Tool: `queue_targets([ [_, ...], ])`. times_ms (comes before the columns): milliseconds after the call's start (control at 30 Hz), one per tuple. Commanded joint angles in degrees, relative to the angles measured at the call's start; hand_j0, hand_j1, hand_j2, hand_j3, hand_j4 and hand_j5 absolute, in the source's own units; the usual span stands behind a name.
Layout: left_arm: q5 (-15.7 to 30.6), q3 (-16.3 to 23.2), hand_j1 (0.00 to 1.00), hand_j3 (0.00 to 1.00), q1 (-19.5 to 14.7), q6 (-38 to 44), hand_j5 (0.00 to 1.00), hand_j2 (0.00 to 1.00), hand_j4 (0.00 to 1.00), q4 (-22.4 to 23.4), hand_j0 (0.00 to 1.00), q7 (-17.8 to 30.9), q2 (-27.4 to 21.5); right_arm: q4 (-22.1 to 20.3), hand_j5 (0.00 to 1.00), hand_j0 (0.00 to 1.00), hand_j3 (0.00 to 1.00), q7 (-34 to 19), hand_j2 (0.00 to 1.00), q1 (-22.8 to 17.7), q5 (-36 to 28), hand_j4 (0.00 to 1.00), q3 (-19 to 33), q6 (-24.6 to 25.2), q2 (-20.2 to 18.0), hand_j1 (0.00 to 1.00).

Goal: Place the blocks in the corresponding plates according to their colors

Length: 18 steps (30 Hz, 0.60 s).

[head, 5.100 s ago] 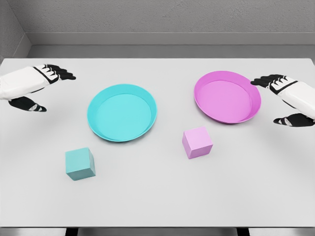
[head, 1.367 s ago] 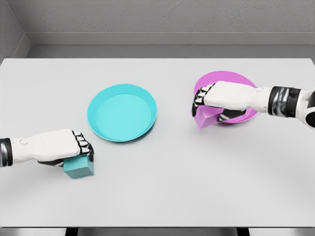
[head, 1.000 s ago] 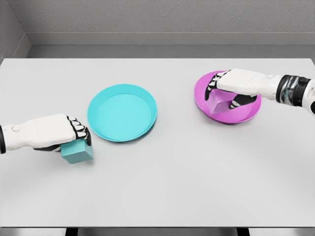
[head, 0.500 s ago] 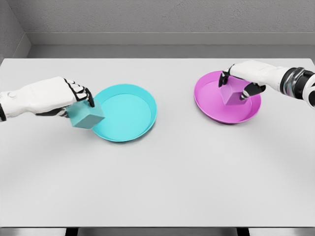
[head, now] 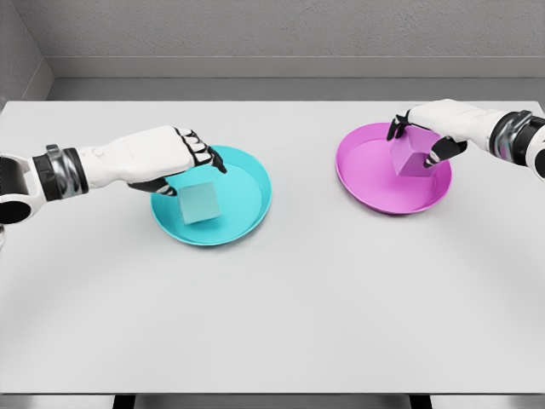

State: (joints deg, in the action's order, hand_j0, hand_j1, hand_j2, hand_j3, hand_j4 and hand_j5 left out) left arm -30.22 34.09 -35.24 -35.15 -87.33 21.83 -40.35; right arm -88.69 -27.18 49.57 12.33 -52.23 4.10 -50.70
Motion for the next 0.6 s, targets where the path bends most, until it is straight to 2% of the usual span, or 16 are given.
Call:
queue_targets([
  [0, 0.6, 0.0, 1.0, 1.0, 0.0, 0.1, 1.0, 1.0, 1.0, 0.3, 1.0, -0.2, 0.7, 0.0, 0.99, 0.99, 0.99, 0.1, 0.99, 0.1, 0.0, 0.99, 0.0, 0.2, -0.1, 0.99],
  [133, 2.3, -1.0, 1.0, 1.0, -0.8, 0.1, 1.0, 1.0, 1.0, 0.1, 1.0, -0.4, -1.1, -0.1, 1.0, 1.0, 1.0, 0.1, 1.0, 0.1, 0.0, 1.0, 0.1, 0.2, -0.1, 1.0],
  [200, 5.4, -1.5, 1.0, 1.0, -0.4, 0.1, 1.0, 1.0, 1.0, -0.4, 1.0, -0.4, -5.2, -0.1, 1.0, 1.0, 1.0, 0.1, 1.0, 0.0, -0.1, 1.0, 0.1, 0.2, -0.1, 1.0],
  [333, 7.6, -1.6, 1.0, 1.0, 0.1, 0.1, 1.0, 1.0, 1.0, -1.4, 1.0, -0.4, -10.9, -1.0, 1.0, 1.0, 1.0, 0.1, 1.0, 0.2, 0.1, 1.0, 0.4, -0.1, -0.7, 1.0],
  [400, 8.8, -1.6, 1.0, 1.0, 0.2, 0.1, 1.0, 1.0, 1.0, -1.9, 1.0, -0.4, -13.6, -3.8, 1.0, 1.0, 1.0, 0.1, 1.0, 0.1, 0.0, 1.0, 3.5, -0.8, -1.2, 1.0],
  [467, 11.2, -1.7, 1.0, 1.0, 0.9, 0.1, 1.0, 1.0, 1.0, -3.5, 1.0, -0.3, -16.3, -7.2, 1.0, 1.0, 1.0, -0.1, 1.0, -0.3, 0.0, 1.0, 6.0, -3.9, -3.4, 1.0],
  [500, 11.6, -3.0, 1.0, 1.0, 1.8, 0.1, 1.0, 1.0, 1.0, -3.5, 1.0, -0.3, -17.3, -7.9, 1.0, 1.0, 1.0, -0.1, 1.0, -1.1, -0.2, 1.0, 7.8, -6.5, -4.4, 1.0],
  [567, 11.6, -7.1, 1.0, 1.0, 6.9, 0.1, 1.0, 1.0, 1.0, -3.4, 1.0, 0.1, -19.9, -8.3, 1.0, 1.0, 1.0, -0.1, 1.0, -2.8, -0.3, 1.0, 10.4, -12.7, -6.2, 1.0],
])
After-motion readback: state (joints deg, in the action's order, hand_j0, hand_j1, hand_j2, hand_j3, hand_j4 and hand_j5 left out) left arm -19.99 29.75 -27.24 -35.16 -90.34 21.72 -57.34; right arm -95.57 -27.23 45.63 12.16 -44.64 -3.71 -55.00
